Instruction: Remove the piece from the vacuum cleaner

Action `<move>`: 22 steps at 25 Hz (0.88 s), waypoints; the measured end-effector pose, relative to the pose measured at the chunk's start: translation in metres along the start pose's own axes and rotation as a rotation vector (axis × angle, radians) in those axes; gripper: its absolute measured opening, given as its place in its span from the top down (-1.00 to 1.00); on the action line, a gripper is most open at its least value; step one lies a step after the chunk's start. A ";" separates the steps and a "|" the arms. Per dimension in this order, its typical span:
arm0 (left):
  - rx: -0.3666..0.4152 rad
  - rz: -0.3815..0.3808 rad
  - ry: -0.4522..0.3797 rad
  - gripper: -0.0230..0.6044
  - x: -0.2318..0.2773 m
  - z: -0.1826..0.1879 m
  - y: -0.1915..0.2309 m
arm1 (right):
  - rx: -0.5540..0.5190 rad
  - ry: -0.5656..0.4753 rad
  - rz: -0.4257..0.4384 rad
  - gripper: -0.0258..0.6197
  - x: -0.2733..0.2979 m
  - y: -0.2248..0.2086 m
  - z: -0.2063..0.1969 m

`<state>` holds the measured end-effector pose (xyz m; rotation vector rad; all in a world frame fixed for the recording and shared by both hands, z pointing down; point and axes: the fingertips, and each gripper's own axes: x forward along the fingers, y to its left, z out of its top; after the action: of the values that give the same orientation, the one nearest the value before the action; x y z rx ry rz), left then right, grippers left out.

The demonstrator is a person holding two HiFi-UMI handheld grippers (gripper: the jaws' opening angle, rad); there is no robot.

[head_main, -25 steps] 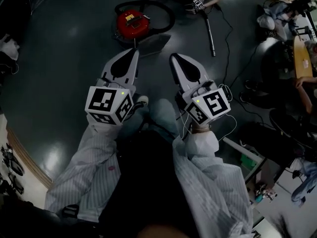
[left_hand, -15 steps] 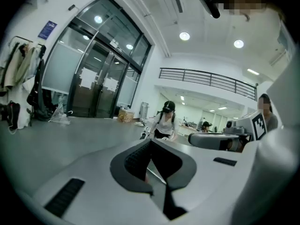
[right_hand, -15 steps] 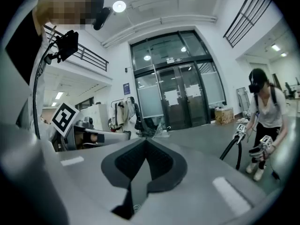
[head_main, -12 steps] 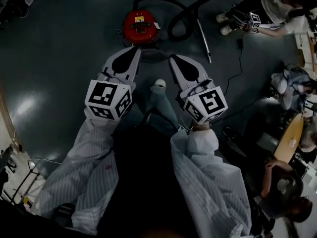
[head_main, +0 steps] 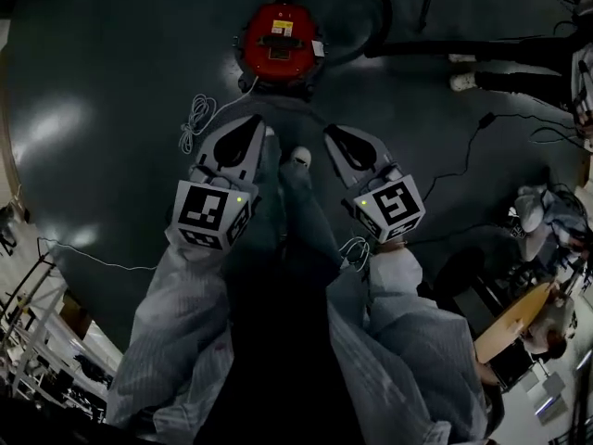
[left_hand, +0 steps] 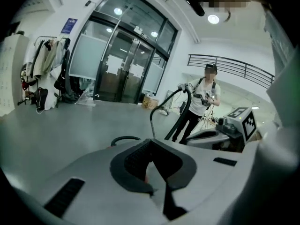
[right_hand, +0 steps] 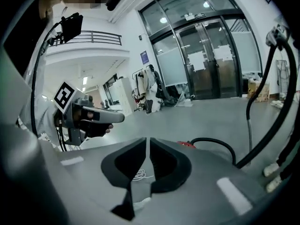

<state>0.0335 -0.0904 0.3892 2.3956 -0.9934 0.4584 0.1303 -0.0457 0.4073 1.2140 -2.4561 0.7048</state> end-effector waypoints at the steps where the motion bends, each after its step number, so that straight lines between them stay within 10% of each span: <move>1: 0.006 -0.023 0.032 0.91 0.016 -0.014 0.004 | 0.006 0.011 0.000 0.91 0.014 -0.013 -0.009; 12: 0.016 -0.175 0.291 0.89 0.169 -0.185 0.083 | -0.207 0.281 0.026 0.72 0.165 -0.100 -0.191; 22: 0.102 -0.212 0.382 0.36 0.253 -0.259 0.133 | -0.311 0.558 0.093 0.34 0.220 -0.140 -0.325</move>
<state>0.0782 -0.1661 0.7643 2.3443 -0.5542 0.8629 0.1317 -0.0816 0.8224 0.6761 -2.0592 0.5608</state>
